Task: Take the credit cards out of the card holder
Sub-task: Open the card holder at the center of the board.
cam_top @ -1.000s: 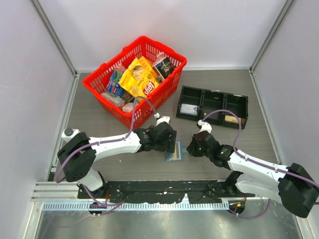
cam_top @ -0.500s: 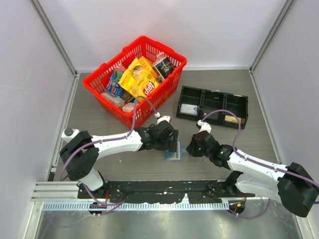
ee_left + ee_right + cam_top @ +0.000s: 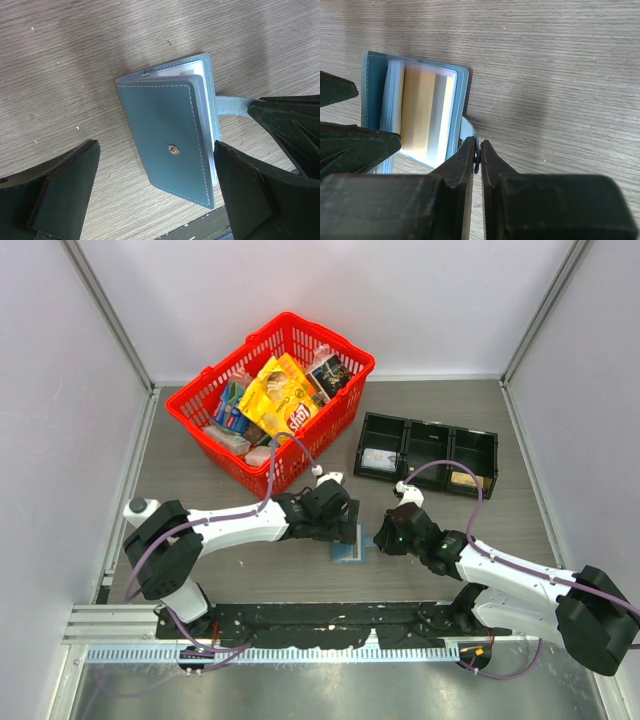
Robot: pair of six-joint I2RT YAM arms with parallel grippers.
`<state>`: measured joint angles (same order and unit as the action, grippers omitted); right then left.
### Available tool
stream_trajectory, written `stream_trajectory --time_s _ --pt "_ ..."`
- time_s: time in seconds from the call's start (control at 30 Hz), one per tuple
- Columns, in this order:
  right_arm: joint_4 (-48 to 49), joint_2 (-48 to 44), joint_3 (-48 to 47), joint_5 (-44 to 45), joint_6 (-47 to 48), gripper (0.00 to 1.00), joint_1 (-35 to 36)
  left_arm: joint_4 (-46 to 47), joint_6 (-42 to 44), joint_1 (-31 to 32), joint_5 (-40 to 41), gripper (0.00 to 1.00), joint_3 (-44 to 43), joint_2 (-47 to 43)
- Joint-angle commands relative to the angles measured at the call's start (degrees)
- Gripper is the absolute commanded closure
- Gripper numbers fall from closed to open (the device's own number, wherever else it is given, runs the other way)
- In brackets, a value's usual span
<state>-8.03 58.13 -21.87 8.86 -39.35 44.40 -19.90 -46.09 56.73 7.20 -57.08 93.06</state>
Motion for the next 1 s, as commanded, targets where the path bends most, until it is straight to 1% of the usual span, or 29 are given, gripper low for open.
stream_trajectory --time_s 0.0,0.1,0.5,0.53,0.73,0.8,0.87,0.97 --pt "2.06 -0.3 -0.72 0.72 0.5 0.87 -0.19 1.62 -0.15 -0.48 -0.7 0.0 -1.63 -1.3" --pt "2.06 -0.47 -0.63 0.8 0.42 0.86 -0.19 1.53 -0.32 -0.83 -1.22 0.0 -1.54 -1.12" --pt "2.06 -0.47 -0.63 0.72 0.51 0.87 -0.19 0.83 -0.5 -1.18 -2.81 0.0 -1.72 -3.14" --pt "1.97 -0.56 -0.63 0.72 0.42 0.87 -0.28 0.74 -0.5 -1.27 -2.72 0.02 -1.55 -3.32" --pt "1.97 -0.56 -0.54 0.8 0.5 0.87 -0.19 0.3 -0.32 -1.54 -2.28 0.12 -0.67 -3.41" --pt "1.97 -0.56 -0.54 0.89 0.59 0.87 -0.28 -0.14 -0.23 -1.62 -2.37 0.13 -0.84 -2.88" --pt "1.79 -0.56 -0.63 0.98 0.51 0.87 -0.28 -1.01 -0.06 -1.62 -2.02 0.19 -0.84 -2.7" --pt "0.92 -0.82 -0.81 1.59 0.86 0.87 -0.37 -2.16 -0.06 -1.62 -0.18 0.35 0.21 -3.67"
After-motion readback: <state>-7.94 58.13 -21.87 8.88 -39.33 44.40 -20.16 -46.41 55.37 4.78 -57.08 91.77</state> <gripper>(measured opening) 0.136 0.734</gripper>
